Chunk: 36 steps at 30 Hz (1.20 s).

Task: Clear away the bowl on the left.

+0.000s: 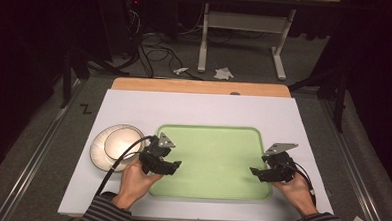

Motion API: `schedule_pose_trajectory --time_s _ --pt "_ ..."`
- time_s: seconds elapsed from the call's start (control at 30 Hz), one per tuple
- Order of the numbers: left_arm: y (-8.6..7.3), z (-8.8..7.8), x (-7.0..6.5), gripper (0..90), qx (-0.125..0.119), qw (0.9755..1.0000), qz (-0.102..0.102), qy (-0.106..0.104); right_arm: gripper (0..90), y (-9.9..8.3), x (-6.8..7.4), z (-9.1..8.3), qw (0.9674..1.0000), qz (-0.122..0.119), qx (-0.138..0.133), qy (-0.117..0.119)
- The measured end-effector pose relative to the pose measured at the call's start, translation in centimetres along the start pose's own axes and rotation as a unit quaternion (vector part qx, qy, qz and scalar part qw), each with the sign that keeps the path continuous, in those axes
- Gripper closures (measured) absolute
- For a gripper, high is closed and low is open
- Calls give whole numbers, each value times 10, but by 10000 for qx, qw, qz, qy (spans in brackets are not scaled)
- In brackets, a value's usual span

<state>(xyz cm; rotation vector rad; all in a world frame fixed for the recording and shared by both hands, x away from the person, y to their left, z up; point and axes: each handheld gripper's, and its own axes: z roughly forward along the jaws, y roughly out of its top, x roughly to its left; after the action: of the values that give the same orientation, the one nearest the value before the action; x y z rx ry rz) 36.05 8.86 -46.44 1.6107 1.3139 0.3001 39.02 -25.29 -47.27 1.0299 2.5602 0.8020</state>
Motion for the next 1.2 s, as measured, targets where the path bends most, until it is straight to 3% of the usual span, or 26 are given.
schedule_pose_trajectory --time_s 0.17,0.37,0.5,0.57,1.2 --pt "2 -1 1 431 -50 10000 17 35 366 -1 0 -1 10000 -46 -11 -45" --pt "0 1 4 410 134 9998 11 120 365 0 2 0 10000 -70 12 -52" --pt "3 -3 1 396 109 9996 -226 -137 365 0 1 0 10000 -69 2 -38" --pt "3 -5 0 398 107 9995 -216 -208 365 -1 0 0 10000 -57 22 -56" --pt "6 -14 -2 398 -17 9994 -231 -245 369 -1 1 -1 9999 -79 1 -71"
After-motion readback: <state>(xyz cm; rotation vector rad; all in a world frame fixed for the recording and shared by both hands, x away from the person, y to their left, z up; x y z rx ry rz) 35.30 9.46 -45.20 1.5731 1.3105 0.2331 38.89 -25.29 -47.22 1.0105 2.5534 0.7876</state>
